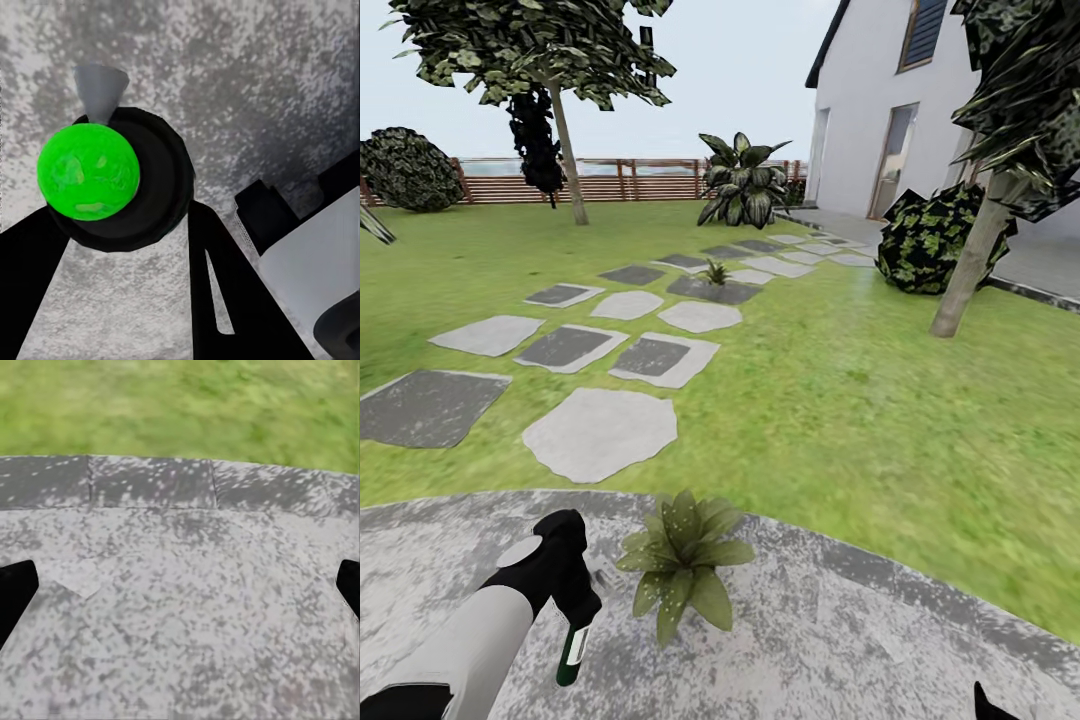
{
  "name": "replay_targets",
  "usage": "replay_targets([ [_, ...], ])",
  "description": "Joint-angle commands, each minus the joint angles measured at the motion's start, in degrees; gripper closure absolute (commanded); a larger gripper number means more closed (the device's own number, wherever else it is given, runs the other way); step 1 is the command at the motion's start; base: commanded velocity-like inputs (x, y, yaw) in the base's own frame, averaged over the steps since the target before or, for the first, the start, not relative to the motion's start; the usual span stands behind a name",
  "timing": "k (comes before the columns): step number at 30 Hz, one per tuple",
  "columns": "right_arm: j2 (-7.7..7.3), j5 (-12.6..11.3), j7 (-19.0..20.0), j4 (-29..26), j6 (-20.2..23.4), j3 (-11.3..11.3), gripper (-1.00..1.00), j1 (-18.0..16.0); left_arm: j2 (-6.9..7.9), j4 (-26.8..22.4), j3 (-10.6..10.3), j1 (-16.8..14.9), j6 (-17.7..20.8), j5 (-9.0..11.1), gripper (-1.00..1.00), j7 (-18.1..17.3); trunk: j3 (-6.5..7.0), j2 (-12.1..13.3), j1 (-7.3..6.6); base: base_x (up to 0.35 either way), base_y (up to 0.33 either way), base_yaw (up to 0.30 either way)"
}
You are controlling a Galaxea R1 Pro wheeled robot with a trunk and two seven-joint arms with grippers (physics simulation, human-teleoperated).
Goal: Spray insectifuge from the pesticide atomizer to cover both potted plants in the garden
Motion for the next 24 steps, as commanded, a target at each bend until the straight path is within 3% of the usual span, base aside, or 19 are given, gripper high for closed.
replay_targets([
  [1,0.02,0.37,0.47,0.02,-0.30,-0.46,-1.00,-0.09,0.01,-0.05,-0.06,-0.02,0.44,-0.43,1.00,-0.45,-0.05,-0.02,0.01,0.161,-0.124,0.001],
  [10,0.05,0.36,0.47,0.01,-0.30,-0.37,-1.00,-0.10,0.92,-0.05,-0.02,0.30,0.41,-0.28,1.00,-0.43,-0.05,-0.02,0.01,0.023,-0.016,0.000],
  [13,0.05,0.36,0.47,0.01,-0.33,0.42,-1.00,-0.10,0.97,-0.53,0.35,1.12,0.19,0.19,1.00,1.82,-0.05,-0.02,0.01,0.000,0.000,0.000],
  [15,0.05,0.36,0.45,0.01,-0.31,1.68,-1.00,-0.11,1.11,-0.15,4.50,4.15,-2.42,4.14,1.00,9.01,-0.05,-0.02,0.01,0.000,0.000,0.000],
  [17,0.05,0.36,0.44,0.01,-0.30,1.75,-1.00,-0.10,1.08,-0.11,5.54,5.92,-5.17,5.07,1.00,12.42,-0.05,-0.02,0.01,0.000,0.000,0.000],
  [20,0.05,0.36,0.39,0.01,-0.34,1.77,-1.00,-0.10,0.99,-0.12,6.15,6.84,-6.75,5.65,1.00,15.75,-0.05,-0.02,0.01,0.000,0.000,0.000],
  [24,0.05,0.36,0.38,0.10,-0.38,1.84,-1.00,-0.08,0.90,-0.17,8.61,7.04,-6.96,7.70,1.00,16.38,-0.05,-0.02,0.01,0.000,0.000,0.000],
])
